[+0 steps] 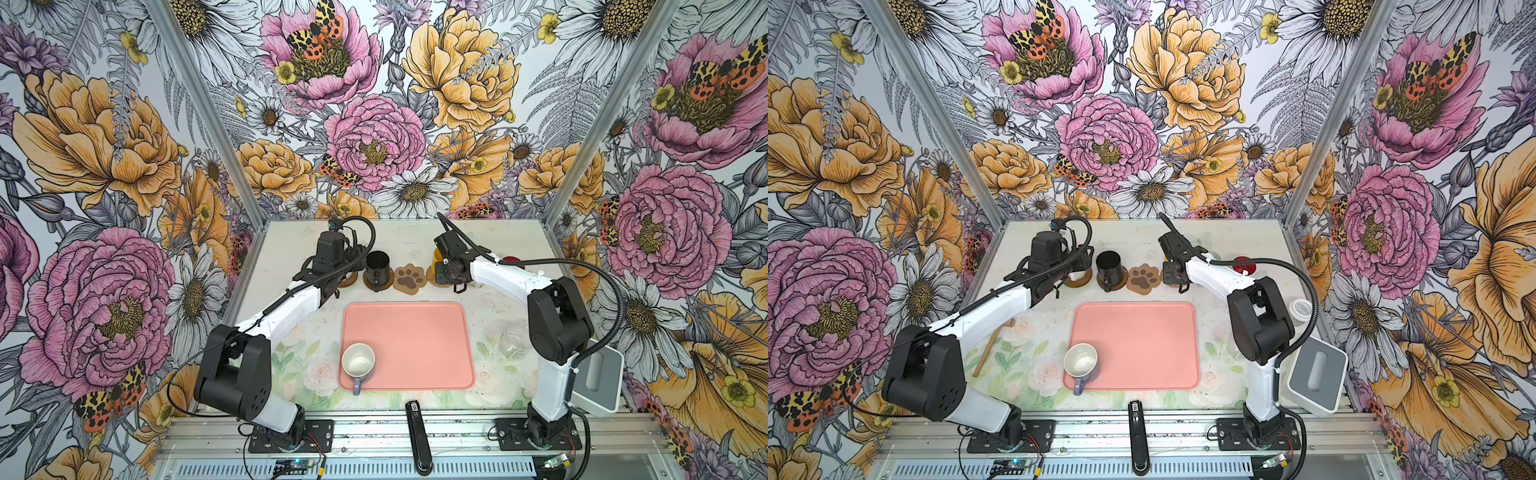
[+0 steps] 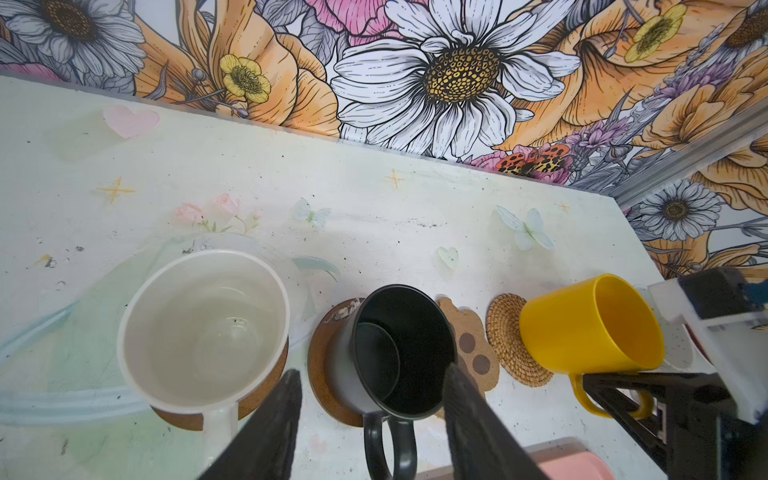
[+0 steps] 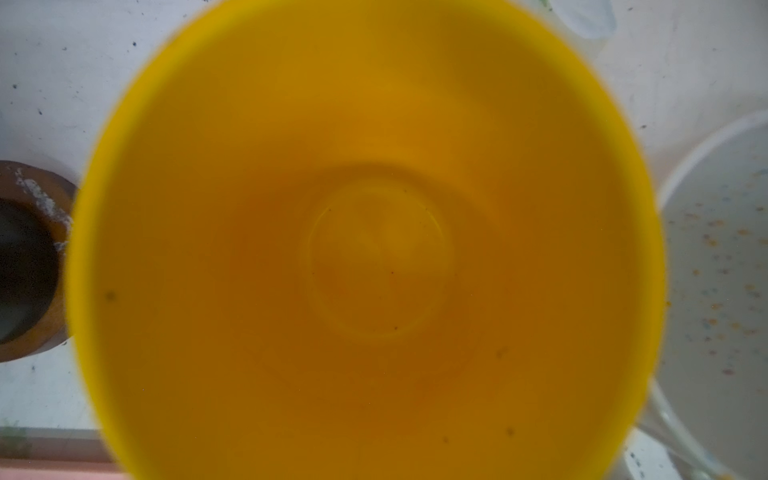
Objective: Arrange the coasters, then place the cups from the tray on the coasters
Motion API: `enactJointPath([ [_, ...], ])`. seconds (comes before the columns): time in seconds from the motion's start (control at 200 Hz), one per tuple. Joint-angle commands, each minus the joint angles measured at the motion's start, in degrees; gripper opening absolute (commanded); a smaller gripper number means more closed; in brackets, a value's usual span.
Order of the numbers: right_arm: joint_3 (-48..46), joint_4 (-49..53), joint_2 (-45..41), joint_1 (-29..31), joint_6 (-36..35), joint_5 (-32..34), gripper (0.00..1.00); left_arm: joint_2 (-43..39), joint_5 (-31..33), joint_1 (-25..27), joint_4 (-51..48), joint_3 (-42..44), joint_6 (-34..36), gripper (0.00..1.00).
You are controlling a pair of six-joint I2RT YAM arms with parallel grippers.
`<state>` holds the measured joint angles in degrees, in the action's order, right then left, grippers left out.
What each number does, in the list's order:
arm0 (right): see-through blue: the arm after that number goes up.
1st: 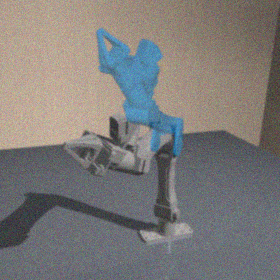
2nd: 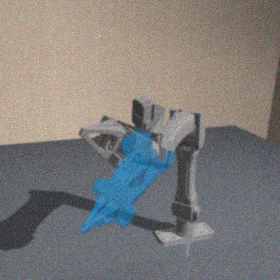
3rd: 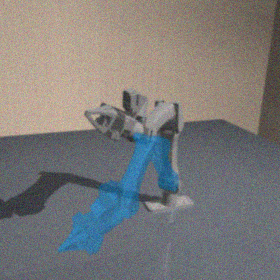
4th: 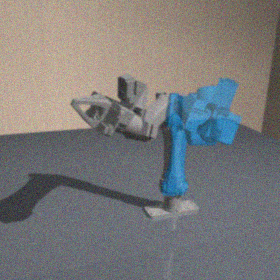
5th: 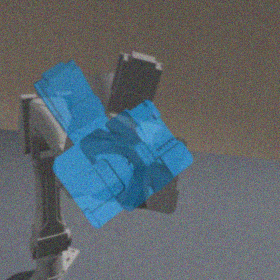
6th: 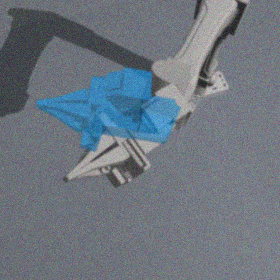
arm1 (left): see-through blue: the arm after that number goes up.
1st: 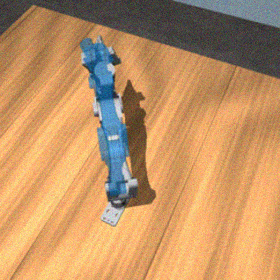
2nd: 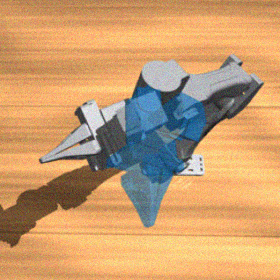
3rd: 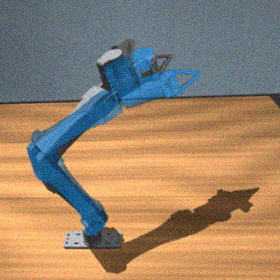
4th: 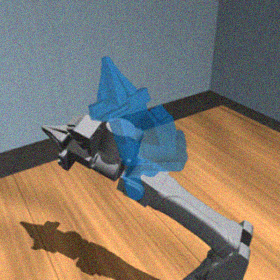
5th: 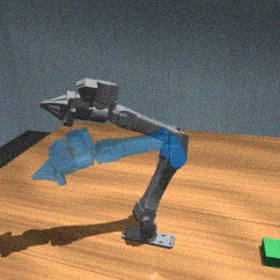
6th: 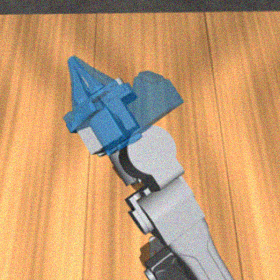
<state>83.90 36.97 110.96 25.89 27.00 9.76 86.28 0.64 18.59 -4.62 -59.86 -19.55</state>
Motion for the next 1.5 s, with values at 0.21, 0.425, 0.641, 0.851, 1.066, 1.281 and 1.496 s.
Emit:
enactJointPath([
  [0.21,2.5,-4.1,0.7,-0.7,0.8,0.1,0.0,-1.8,1.0,-0.7,0.5,1.0,-0.1,0.57],
  [0.425,2.6,-4.4,1.1,-1.0,1.0,-0.3,0.0,-1.7,0.9,-0.8,0.6,1.0,-0.2,0.57],
  [0.641,2.5,-4.5,1.4,-1.0,1.1,-0.5,0.0,-1.7,0.9,-0.9,0.5,1.0,-0.2,0.57],
  [0.851,2.5,-4.7,1.9,-0.9,1.3,-1.2,0.0,-1.6,0.9,-0.9,0.6,1.0,-0.2,0.57],
  [1.066,2.5,-4.8,2.2,-0.9,1.5,-1.5,0.0,-1.8,0.9,-1.0,0.6,1.1,-0.2,0.57],
  [1.281,2.3,-4.8,2.4,-1.0,1.5,-1.2,0.0,-2.1,0.9,-1.0,0.5,1.3,-0.2,0.57],
  [1.496,2.3,-4.8,2.6,-1.0,1.6,-1.3,0.0,-2.4,0.9,-1.2,0.5,1.5,-0.2,0.57],
])
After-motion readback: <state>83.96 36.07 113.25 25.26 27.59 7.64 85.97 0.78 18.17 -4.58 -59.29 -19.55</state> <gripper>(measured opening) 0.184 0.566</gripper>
